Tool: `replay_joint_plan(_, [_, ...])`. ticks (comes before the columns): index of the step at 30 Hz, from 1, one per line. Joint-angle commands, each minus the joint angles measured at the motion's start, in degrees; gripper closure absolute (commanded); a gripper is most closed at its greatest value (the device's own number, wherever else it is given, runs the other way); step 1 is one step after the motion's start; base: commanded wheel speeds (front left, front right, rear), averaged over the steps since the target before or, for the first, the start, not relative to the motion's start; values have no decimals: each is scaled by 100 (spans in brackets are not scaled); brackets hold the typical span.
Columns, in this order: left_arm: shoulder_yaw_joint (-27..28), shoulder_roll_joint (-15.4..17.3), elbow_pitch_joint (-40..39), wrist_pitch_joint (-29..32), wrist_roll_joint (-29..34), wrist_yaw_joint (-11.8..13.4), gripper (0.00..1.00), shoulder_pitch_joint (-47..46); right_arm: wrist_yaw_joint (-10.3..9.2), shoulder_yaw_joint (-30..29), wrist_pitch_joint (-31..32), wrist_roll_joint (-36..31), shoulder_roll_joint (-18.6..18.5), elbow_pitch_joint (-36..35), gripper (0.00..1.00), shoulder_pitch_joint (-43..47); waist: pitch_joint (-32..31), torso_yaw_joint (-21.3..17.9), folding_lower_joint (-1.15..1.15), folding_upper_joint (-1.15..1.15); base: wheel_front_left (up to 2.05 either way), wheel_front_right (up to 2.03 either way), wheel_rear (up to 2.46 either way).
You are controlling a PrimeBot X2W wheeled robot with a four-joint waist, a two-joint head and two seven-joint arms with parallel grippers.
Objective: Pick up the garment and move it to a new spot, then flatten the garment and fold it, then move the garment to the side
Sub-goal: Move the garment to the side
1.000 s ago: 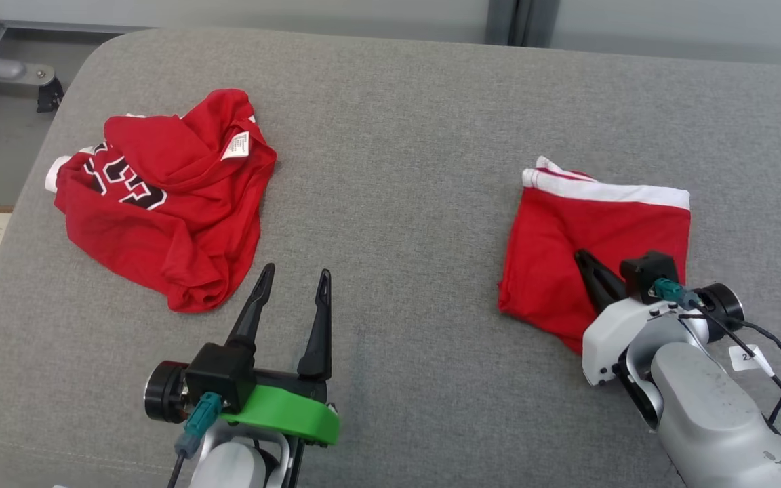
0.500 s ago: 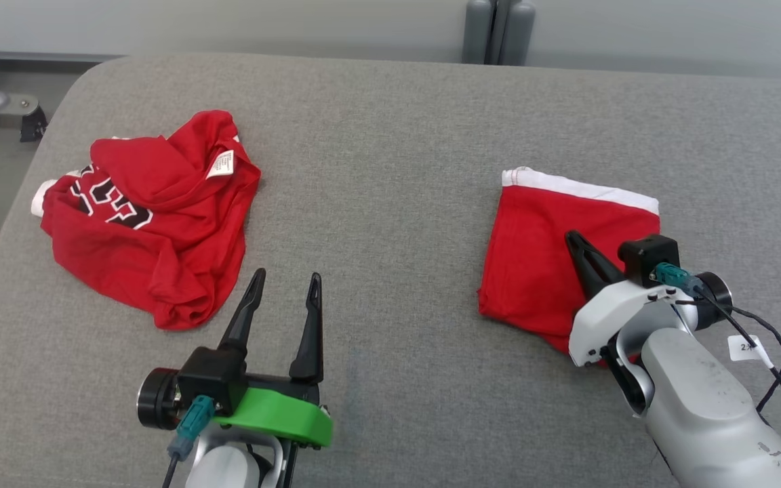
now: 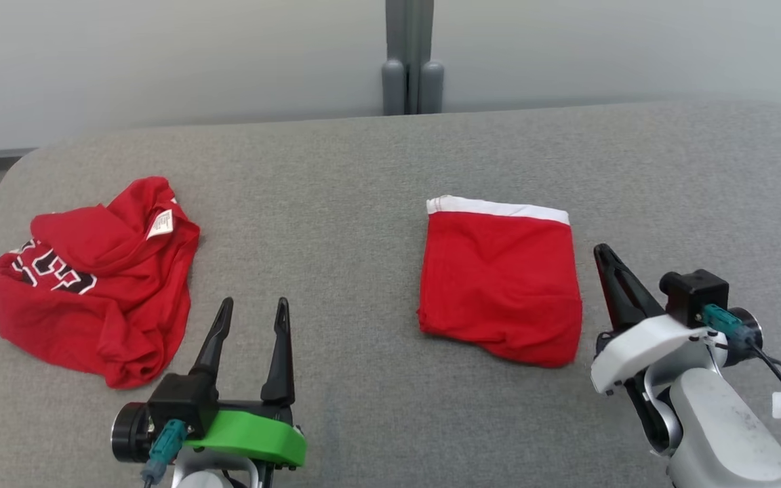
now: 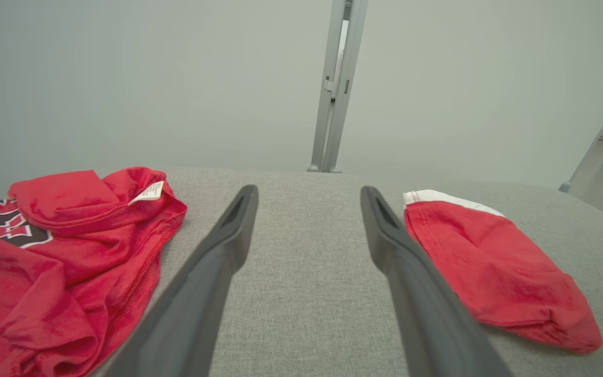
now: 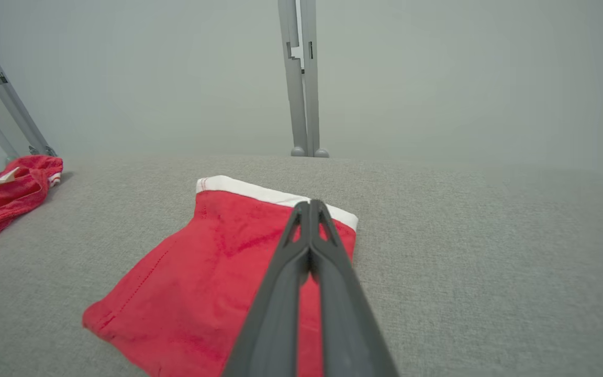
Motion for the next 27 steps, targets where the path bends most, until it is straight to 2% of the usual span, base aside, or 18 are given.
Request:
replay_joint_plan(1, [71,22,-5,-3,19,-23,0,99,0,-92,1,-59,48,-127,0,213,-251,-286,0,0,0,0,0])
replay_joint_plan(7, [245,22,18,-3,75,-74,0,271,0,-522,1,-301,248,-747,0,780,-365,-478,0,0,0,0,0])
replay_joint_plan(12, [291,22,42,-3,27,-129,0,424,0,-696,1,-428,410,-960,0,1058,-417,-573,0,0,0,0,0])
replay_joint_plan(19, [318,22,41,-2,15,-129,0,484,0,-750,1,-511,495,-970,0,1145,-434,-581,0,0,0,0,0])
replay_joint_plan(27, [122,22,76,-2,90,-149,0,292,0,-770,68,-583,500,-630,0,997,-257,-342,0,0,0,0,0])
